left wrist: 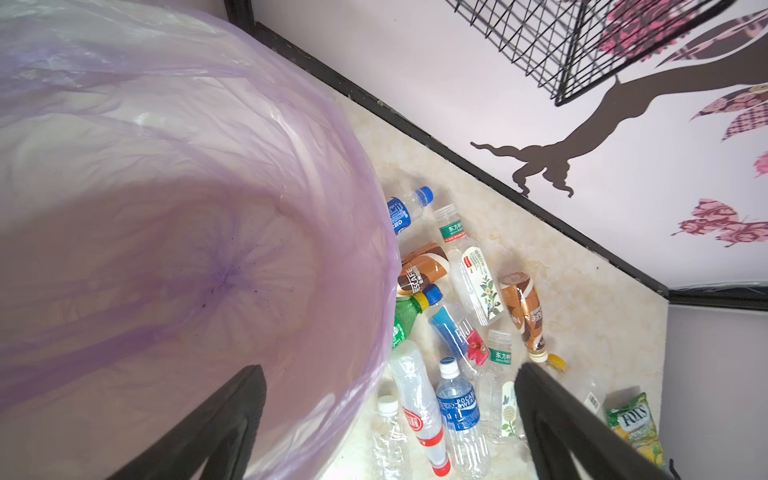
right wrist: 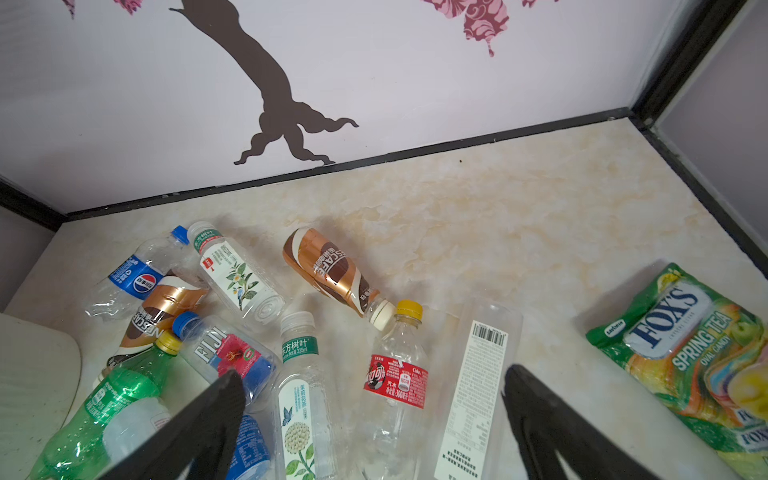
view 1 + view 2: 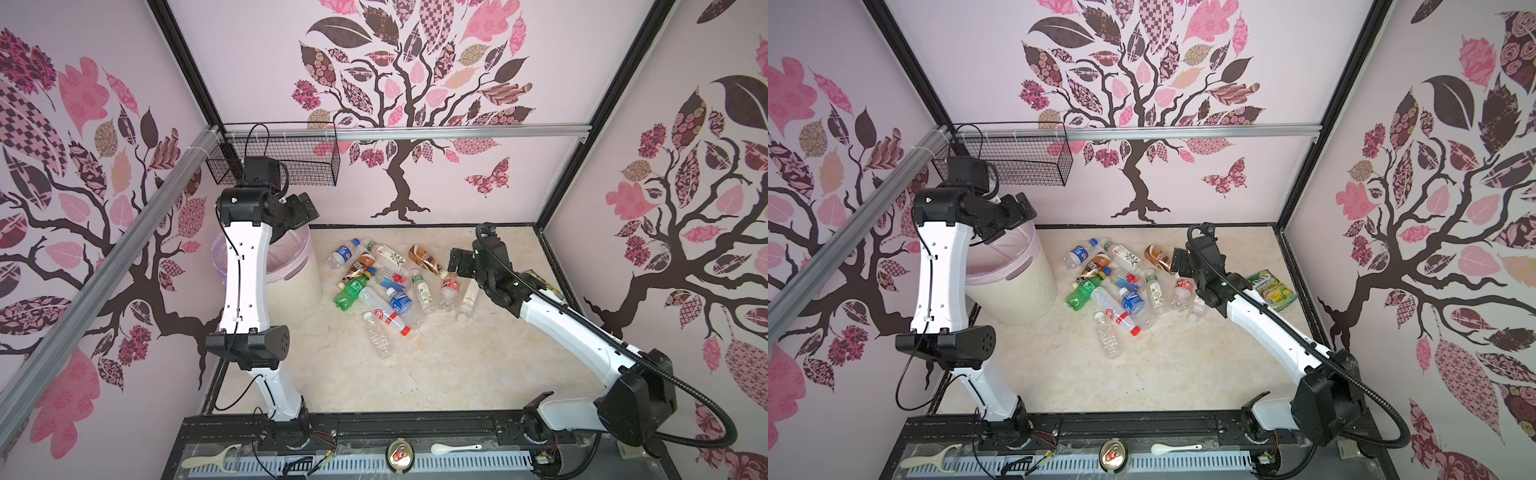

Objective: Throw the plastic bottles in the bin
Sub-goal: 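Move the right gripper over the frosted white bottle while left arm hovers, then grasp the frosted white bottle with the right gripper while left arm reaches in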

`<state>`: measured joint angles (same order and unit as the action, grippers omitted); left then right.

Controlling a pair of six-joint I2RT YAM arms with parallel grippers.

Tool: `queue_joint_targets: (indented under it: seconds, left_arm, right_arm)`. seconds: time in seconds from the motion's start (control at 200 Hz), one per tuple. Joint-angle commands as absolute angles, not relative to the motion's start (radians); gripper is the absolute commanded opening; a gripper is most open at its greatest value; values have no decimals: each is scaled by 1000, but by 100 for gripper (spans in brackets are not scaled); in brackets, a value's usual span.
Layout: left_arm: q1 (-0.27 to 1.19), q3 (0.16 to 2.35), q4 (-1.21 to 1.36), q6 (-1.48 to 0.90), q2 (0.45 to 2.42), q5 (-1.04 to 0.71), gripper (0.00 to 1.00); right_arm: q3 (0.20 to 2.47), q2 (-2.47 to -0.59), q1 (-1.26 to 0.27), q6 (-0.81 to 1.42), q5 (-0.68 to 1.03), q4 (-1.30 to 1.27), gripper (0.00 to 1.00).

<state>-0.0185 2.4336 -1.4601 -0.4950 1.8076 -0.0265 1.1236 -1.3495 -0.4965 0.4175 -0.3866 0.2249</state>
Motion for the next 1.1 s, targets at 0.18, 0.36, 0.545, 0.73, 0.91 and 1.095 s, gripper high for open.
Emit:
queue_joint_targets:
  seconds: [0.18,0.36,0.545,0.73,0.91,1.095]
  left_arm:
    - [170,2293,-1407,-436,1595,159,98]
    - [419,2110,-1326,-434,1436,357,98]
    - [622,1657,-1103,-490,1239,434,98]
    - [726,1434,-998,-476,1180,462,98]
    - [727,1345,-925,-459,1178,444,98]
    - [727,1272,-829,-379,1201,467,98]
  right_arm:
    - [1092,-1268,-383,568,-234,328,100]
    - [1075,-1299,-359,639,-209,446,100]
    - [1079,-1391,-355,639,-226,543,100]
    - [1134,-1508,-316,611,-162,598,99]
    - [1186,-1610,-290,571,-133,591,100]
    - [1267,-1739,-286,543,-127,603,100]
